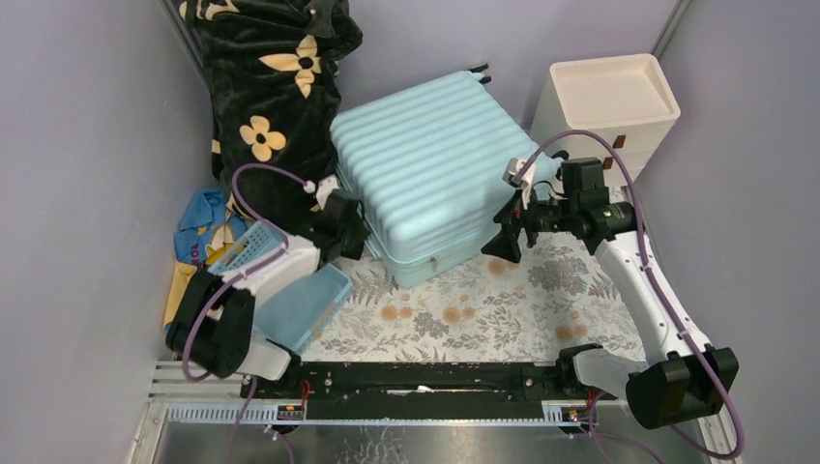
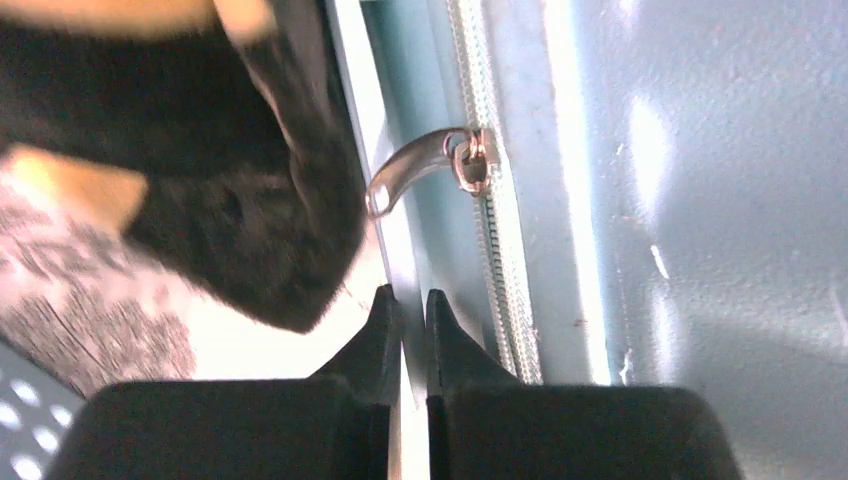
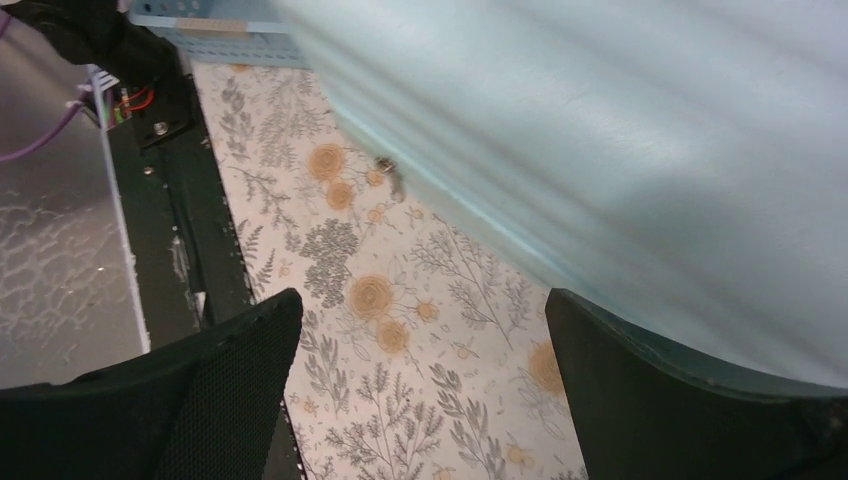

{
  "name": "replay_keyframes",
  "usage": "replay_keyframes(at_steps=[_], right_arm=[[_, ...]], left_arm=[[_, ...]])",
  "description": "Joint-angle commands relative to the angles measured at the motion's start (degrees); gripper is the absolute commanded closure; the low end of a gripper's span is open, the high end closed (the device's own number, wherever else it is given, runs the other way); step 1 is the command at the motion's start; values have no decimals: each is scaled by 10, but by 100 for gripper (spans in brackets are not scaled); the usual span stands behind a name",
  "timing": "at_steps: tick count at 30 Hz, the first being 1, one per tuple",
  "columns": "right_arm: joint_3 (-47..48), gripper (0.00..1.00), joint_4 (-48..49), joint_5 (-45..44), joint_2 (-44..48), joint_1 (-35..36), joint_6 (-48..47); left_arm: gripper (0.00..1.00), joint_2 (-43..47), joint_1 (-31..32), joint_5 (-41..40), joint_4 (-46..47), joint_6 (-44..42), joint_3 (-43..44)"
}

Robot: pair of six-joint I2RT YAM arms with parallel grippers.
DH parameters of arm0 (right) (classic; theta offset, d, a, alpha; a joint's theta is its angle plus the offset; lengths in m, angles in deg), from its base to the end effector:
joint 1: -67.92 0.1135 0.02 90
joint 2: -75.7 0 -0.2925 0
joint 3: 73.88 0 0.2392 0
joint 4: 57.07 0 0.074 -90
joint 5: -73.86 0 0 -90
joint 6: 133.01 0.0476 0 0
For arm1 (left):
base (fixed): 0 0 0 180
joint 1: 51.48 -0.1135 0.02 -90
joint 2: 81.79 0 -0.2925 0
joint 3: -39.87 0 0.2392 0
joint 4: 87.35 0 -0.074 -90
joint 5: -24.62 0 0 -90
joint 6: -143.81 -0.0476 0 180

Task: Open, take out, and arrange the luggage
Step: Adjust the luggage at the center of the board.

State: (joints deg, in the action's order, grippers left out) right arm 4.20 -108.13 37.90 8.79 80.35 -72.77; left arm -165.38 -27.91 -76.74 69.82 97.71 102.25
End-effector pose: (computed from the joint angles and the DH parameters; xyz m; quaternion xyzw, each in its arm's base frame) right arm 0.2048 0.0846 0.3635 -0.4700 0.6837 0.3500 0.4350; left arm 0.2760 -0.1102 0.2337 -0.1997 0.8949 -0.1400 0.3737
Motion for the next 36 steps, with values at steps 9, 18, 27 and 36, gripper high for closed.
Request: replay_keyframes(at_steps=[9,18,27,36], right_arm=[[59,4,-157,-121,44,-41,-74],[82,11,-163,-206,83,-42,-10],[98,32,-130,-315,99,-147,70],[21,69,-139,-324,110,-209,67]], left_arm=[[98,131,174,54,81,109,-97],[98,206,269,-12,68,156,-168],[99,293,279,4,43,133,-196],[99,219,321,24,140,132,-185]])
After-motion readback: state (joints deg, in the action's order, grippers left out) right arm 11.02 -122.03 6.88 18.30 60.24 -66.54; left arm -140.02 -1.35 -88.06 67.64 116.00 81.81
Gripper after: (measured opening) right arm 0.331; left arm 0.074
